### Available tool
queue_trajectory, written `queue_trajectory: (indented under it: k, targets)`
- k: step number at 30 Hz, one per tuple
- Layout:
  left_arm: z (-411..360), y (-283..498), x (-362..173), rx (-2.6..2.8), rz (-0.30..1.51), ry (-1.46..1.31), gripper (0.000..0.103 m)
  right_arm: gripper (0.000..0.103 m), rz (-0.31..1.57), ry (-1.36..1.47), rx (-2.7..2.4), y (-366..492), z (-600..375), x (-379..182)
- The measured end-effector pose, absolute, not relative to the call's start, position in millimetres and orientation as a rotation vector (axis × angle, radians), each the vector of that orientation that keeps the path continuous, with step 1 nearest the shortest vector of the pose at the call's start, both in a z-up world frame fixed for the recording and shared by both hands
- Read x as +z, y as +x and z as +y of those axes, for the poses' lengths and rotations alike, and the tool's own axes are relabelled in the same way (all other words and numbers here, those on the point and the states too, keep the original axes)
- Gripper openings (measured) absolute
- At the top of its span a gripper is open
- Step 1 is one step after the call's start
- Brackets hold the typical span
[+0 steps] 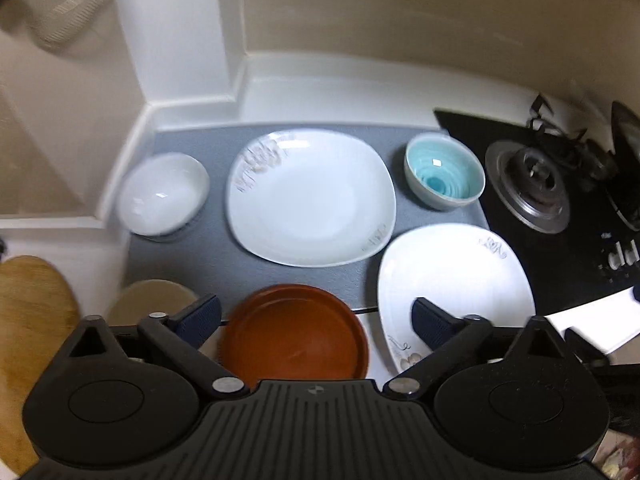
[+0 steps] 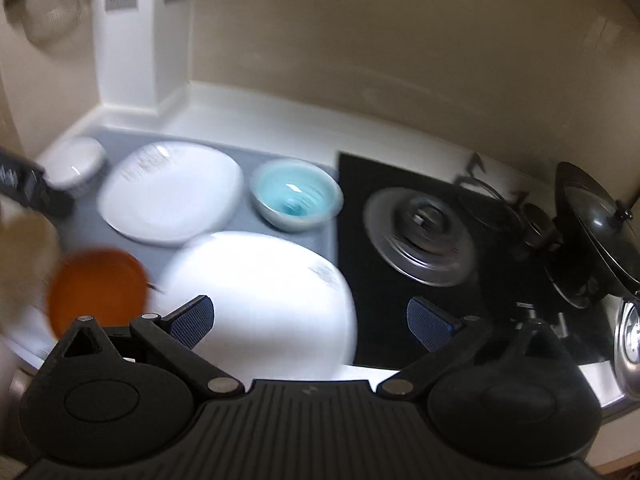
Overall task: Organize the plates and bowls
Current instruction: 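Reach both grippers to the white floral square plate and grasp its rim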
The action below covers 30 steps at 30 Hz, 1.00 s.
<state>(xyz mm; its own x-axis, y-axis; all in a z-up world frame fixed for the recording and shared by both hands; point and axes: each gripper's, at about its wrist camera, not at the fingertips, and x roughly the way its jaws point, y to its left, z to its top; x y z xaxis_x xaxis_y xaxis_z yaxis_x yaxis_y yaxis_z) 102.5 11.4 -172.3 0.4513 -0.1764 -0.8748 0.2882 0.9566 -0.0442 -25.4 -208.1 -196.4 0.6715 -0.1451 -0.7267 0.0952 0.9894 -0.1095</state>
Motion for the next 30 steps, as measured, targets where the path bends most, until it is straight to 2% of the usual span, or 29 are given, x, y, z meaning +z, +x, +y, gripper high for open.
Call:
queue_trajectory:
  k: [2,4,6,7,8,9,10,11,15,26,28,30]
  targets:
    - [-1.3,111.9,-190.6,-0.338,1.112,0.103,0.075,0.103,0.798,-0.003,-0.088,-33.4,-235.8,-209.8]
    - [-16.4,121.6,-209.5,-0.338,1.172,0.100,0.070,0.103,0.793,0.089,0.007,-34.9,-260.0,-222.0]
    - [-29.0,132.1,-231.3,-0.311,1.225,0.090,0.052,0.103,0.776,0.170,0.093,-32.4,-278.1,-236.3]
    - [-33.4,137.9,-243.3,-0.296,1.263,0.077,0.040,0.101,0.775,0.197,0.128,-28.7,-283.5,-245.0]
    - [-36.4,145.0,-255.5,-0.286,1.323,0.049,0.035,0.088,0.779,0.227,0.166,-24.2,-288.6,-253.8]
    - [-36.3,151.8,-267.2,-0.273,1.394,0.001,0.035,0.076,0.797,0.267,0.199,-17.8,-294.4,-263.5]
    - [-36.0,156.7,-276.6,-0.260,1.449,-0.040,0.035,0.053,0.833,0.315,0.213,-9.5,-301.3,-274.0]
    - [-35.4,158.8,-281.9,-0.253,1.460,-0.070,0.035,0.046,0.866,0.372,0.208,-2.9,-310.4,-285.5]
    - [-29.5,158.0,-288.4,-0.213,1.426,-0.132,0.035,0.042,0.931,0.505,0.204,9.2,-333.5,-315.4]
    - [-36.9,166.9,-307.1,-0.258,1.456,-0.146,0.036,0.042,1.004,0.479,0.235,34.5,-336.8,-328.5]
    - [-38.7,168.2,-311.2,-0.286,1.462,-0.152,0.034,0.034,1.017,0.506,0.235,36.4,-334.6,-330.8]
    - [-38.4,166.2,-306.5,-0.305,1.452,-0.165,0.031,0.033,1.020,0.471,0.216,35.5,-329.7,-327.4]
